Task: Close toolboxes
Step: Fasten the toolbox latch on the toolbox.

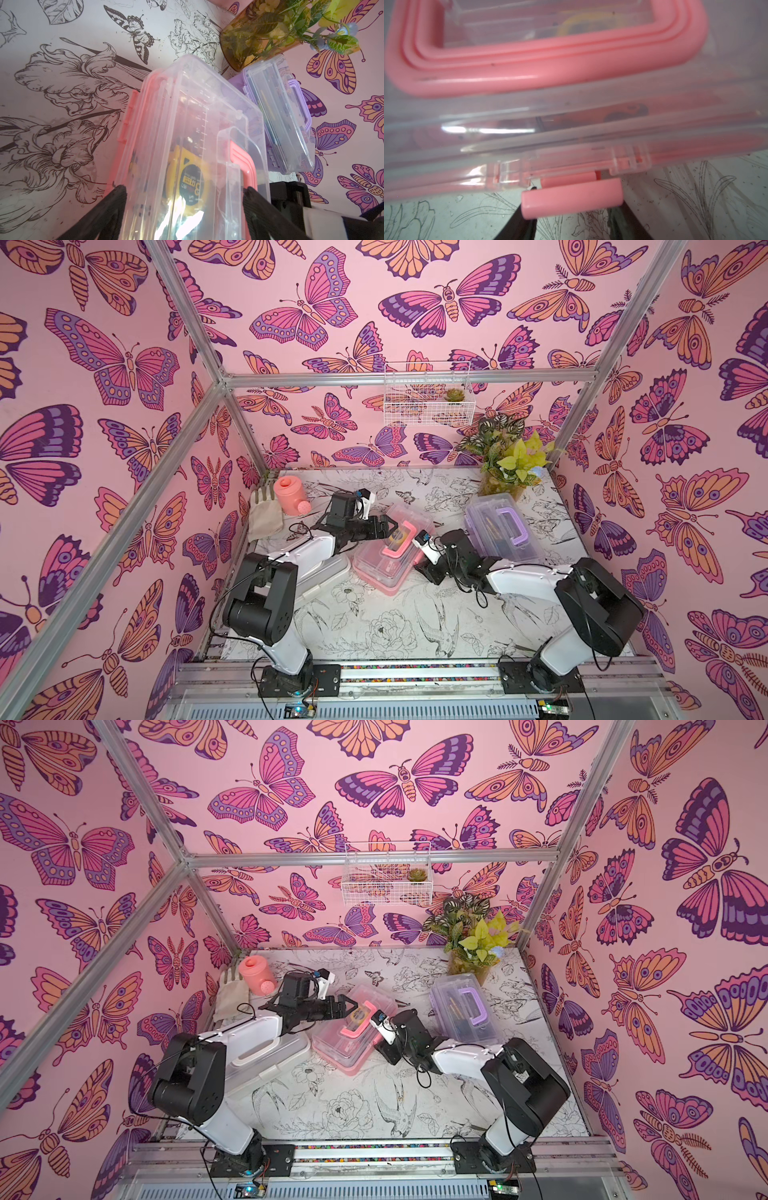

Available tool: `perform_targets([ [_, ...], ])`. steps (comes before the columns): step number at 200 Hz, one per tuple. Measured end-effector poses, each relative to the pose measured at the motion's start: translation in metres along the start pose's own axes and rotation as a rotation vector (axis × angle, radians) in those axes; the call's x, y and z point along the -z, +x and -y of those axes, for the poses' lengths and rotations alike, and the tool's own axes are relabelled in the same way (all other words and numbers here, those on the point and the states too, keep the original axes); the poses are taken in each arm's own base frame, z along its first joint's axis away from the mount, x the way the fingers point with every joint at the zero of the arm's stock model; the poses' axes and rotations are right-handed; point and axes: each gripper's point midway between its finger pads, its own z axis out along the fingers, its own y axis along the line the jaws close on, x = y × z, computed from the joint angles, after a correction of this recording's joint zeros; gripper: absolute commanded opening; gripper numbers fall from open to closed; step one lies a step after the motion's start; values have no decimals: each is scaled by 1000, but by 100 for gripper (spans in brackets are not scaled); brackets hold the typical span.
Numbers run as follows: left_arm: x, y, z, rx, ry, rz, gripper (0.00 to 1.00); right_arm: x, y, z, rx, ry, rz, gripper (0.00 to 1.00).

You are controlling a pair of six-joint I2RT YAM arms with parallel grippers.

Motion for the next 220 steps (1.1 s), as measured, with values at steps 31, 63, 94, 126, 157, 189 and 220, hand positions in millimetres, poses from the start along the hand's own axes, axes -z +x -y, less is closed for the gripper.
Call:
perform_targets([
  [31,0,1,0,-11,-4,-3,89,3,-2,1,8,1,-56,34],
  [63,-1,1,0,-19,-5,-3,89,7,-5,-1,40,12,-112,34],
  [94,-1,2,0,-27,-7,-5,88,12,-12,-1,72,31,-155,34],
  [126,-2,2,-1,-34,-7,-5,87,13,-23,-2,95,35,-188,33],
  [157,-4,-2,-4,-46,-12,11,87,7,-25,1,101,42,-250,33],
  [189,-4,-5,-6,-51,-24,22,86,3,-22,3,101,46,-291,33],
  [220,-4,-6,-6,-51,-23,22,86,-7,-10,4,100,43,-331,33],
])
